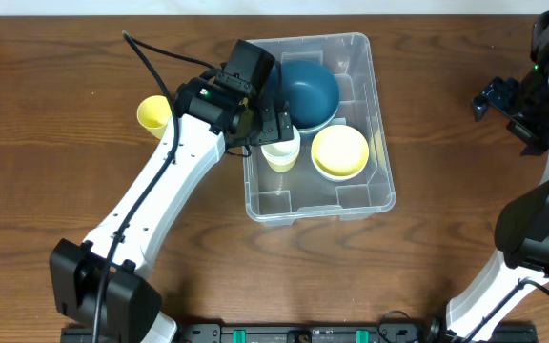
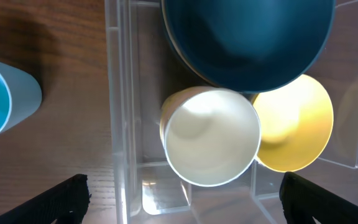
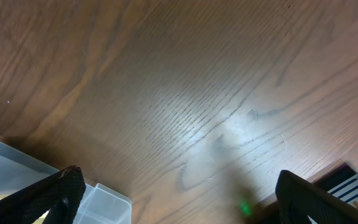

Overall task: Pack container
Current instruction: 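Release the white cup and withdraw the left gripper, then grasp the blue cup rim with the left gripper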

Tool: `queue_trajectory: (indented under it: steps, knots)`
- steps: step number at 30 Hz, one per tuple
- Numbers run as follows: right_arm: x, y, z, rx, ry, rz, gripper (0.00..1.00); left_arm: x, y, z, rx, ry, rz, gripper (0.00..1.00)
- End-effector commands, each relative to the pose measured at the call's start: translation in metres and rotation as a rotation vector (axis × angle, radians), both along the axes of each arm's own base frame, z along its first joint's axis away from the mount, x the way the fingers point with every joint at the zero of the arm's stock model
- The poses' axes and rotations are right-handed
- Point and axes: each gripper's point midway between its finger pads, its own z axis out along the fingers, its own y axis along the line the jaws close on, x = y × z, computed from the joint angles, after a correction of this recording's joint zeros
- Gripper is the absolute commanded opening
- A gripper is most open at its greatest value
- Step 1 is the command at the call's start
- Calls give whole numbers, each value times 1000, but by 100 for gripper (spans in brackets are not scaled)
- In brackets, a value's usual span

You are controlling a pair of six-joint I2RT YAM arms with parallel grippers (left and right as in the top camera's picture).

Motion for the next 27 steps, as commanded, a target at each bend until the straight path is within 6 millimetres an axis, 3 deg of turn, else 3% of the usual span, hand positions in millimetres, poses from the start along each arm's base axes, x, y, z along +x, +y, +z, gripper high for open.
queue_trajectory:
  steps: [1,10,14,21,27]
  knots:
    - [-1,-4,5,-14,-11,-18,99,5,13,-3,14,9,12,98]
    - [-1,-4,5,-14,-11,-18,99,15,115,-13,13,119,356,98]
    - [-1,-4,5,-14,-11,-18,99,13,148,-25,20,156,441,98]
    - [-1,-4,5,-14,-11,-18,99,4,176,-64,49,248,517,98]
    - [-1,-4,5,-14,-11,-18,99,5,180,-85,63,305,526,98]
